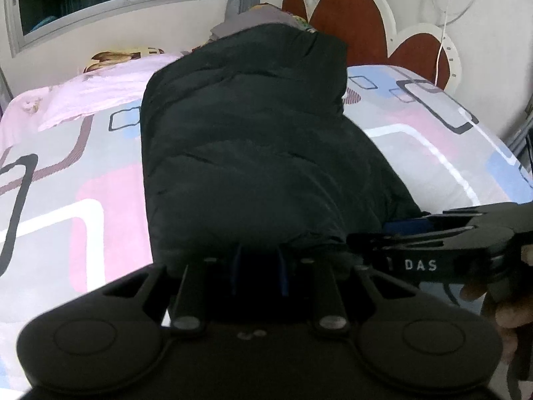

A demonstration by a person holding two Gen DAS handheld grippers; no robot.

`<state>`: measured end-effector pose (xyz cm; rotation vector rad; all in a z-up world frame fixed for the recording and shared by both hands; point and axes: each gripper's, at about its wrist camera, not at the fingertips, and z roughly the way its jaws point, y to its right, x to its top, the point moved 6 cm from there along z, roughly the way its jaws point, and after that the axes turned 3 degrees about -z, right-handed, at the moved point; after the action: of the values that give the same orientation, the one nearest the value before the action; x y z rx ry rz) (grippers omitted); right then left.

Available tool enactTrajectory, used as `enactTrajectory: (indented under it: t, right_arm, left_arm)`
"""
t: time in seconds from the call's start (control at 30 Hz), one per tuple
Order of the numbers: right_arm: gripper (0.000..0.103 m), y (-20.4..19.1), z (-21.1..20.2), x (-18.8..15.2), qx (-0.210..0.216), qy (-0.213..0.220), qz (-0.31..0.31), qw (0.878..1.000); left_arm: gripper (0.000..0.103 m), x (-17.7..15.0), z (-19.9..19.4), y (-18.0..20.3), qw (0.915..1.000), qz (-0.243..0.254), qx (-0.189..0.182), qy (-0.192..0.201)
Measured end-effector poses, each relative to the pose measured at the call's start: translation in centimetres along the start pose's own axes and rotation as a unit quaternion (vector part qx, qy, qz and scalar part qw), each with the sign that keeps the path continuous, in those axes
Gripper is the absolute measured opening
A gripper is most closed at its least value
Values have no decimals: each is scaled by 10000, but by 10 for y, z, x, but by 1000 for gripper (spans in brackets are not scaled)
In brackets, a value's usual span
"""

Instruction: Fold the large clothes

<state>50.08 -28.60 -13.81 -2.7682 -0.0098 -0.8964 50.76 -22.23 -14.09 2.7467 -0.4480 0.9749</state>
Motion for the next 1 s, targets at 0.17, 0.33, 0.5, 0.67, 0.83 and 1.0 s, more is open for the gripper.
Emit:
enactTrajectory:
  t: [0.17, 0.33, 0.5, 0.67, 0.83, 1.0]
  right_arm:
    - [47, -4, 3, 5, -171, -133, -89, 9997]
    - [47, -3, -4, 4, -216, -139, -83, 9996]
    - [47, -6, -16, -2, -326, -23, 49, 9995]
    - [47, -10, -17, -5, -438, 41, 121, 9990]
    - [47, -11, -14, -4, -460, -16, 153, 9988]
    - [48, -9, -42, 1, -383, 293, 175, 9987]
  left_arm:
    - [22, 6, 6, 2, 9998, 149, 62, -108]
    - [22, 8, 3, 4, 9996, 239, 12, -161]
    - [22, 4, -3, 4, 9998, 173, 19, -106]
    - [22, 0, -4, 3, 9997, 234, 58, -37]
    - [22, 2, -4, 3, 9995, 297, 45, -61]
    - [90, 6, -42, -10, 9989, 287, 57, 356]
